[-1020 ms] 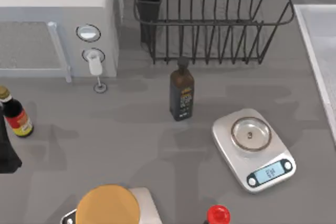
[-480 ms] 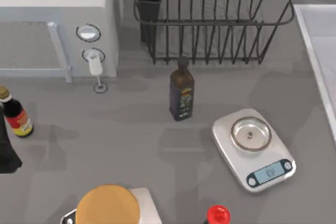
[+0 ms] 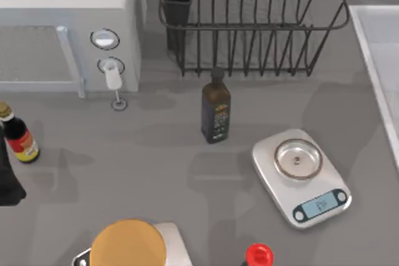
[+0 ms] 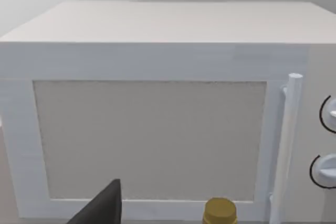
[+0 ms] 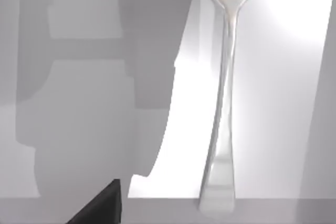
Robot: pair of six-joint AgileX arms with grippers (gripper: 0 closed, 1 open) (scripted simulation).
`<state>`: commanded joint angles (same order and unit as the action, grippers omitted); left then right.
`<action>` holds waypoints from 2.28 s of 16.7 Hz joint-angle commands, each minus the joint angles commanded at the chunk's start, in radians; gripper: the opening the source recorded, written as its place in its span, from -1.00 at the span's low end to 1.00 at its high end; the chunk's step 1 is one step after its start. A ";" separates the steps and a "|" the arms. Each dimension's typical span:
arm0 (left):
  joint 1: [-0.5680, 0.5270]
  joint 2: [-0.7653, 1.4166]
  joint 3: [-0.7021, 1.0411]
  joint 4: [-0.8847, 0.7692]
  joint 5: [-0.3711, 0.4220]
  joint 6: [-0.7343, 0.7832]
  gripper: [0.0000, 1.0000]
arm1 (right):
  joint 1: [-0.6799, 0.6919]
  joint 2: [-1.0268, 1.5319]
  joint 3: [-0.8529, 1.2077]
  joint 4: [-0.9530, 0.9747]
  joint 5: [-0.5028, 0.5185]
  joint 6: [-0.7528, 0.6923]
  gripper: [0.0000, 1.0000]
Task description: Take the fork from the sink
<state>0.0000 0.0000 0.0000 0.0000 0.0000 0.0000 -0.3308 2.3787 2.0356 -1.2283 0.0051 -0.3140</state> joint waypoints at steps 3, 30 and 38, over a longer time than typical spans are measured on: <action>0.000 0.000 0.000 0.000 0.000 0.000 1.00 | -0.001 0.036 -0.041 0.070 0.000 0.001 1.00; 0.000 0.000 0.000 0.000 0.000 0.000 1.00 | -0.004 0.210 -0.220 0.430 0.002 0.002 -1.00; 0.000 0.000 0.000 0.000 0.000 0.000 1.00 | -0.001 0.163 -0.208 0.415 -0.011 0.015 -1.00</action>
<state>0.0000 0.0000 0.0000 0.0000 0.0000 0.0000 -0.3320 2.5415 1.8272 -0.8133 -0.0063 -0.2992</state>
